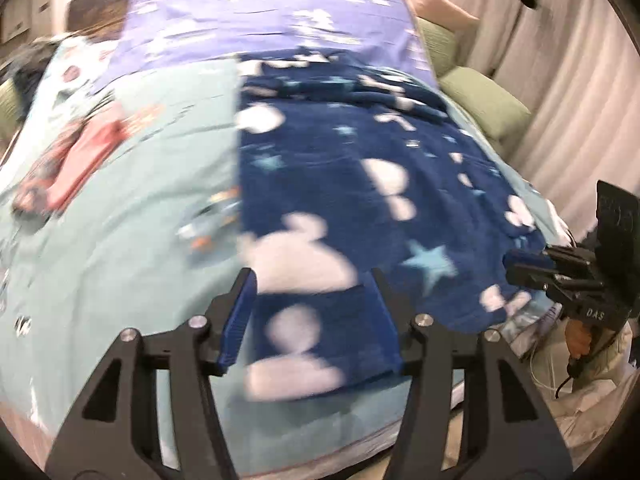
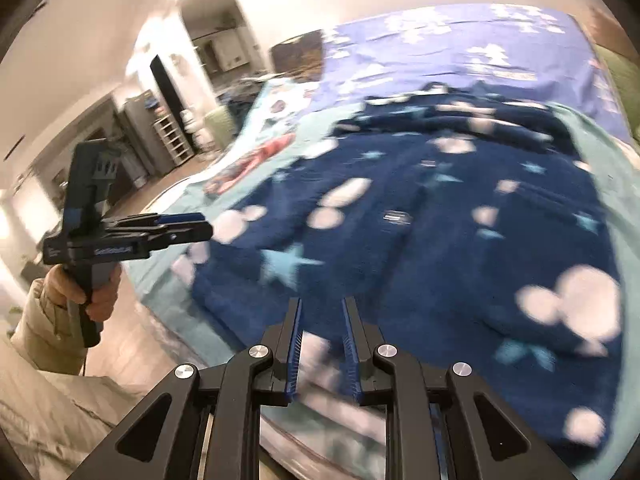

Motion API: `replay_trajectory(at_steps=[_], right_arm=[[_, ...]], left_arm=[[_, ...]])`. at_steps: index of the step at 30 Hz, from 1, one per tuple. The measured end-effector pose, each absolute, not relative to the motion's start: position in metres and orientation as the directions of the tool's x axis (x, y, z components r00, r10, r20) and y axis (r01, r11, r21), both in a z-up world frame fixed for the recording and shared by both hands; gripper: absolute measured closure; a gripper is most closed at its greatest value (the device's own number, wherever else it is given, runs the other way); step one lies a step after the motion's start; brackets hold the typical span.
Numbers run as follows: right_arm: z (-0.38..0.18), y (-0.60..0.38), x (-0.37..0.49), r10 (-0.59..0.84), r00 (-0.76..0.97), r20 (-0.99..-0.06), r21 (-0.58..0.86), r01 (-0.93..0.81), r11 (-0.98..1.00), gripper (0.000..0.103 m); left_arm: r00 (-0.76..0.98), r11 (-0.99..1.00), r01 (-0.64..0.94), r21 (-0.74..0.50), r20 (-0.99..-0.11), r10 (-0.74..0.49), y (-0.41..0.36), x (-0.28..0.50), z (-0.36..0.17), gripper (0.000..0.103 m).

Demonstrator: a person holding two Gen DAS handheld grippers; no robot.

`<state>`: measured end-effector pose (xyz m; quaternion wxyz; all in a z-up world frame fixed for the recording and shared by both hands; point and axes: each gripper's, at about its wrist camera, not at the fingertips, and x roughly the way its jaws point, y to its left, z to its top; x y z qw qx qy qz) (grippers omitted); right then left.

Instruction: Fold small clothes

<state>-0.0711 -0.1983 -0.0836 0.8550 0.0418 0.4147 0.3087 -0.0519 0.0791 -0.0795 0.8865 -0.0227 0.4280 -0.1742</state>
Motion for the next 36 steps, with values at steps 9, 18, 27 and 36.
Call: replay_trajectory(at_steps=[9, 18, 27, 36], right_arm=[[-0.098, -0.200, -0.083, 0.452, 0.461, -0.764, 0.234, -0.455, 0.859, 0.083], [-0.076, -0.303, -0.098, 0.323, 0.587, -0.742, 0.302, -0.137, 0.943, 0.059], [-0.079, -0.371, -0.116, 0.199, 0.597, -0.777, 0.290, 0.059, 0.955, 0.042], [-0.104, -0.382, -0.106, 0.284, 0.553, -0.783, 0.389, 0.079, 0.918, 0.038]], left_arm=[[0.515, 0.943, 0.308, -0.129, -0.810, -0.279, 0.095, -0.083, -0.120, 0.035], [0.538, 0.911, 0.304, -0.277, -0.739, -0.405, 0.097, -0.080, -0.126, 0.090], [0.542, 0.901, 0.375, -0.218, -0.737, -0.404, 0.099, -0.109, -0.101, 0.073], [0.548, 0.915, 0.297, -0.274, -0.736, -0.398, 0.100, -0.072, -0.112, 0.012]])
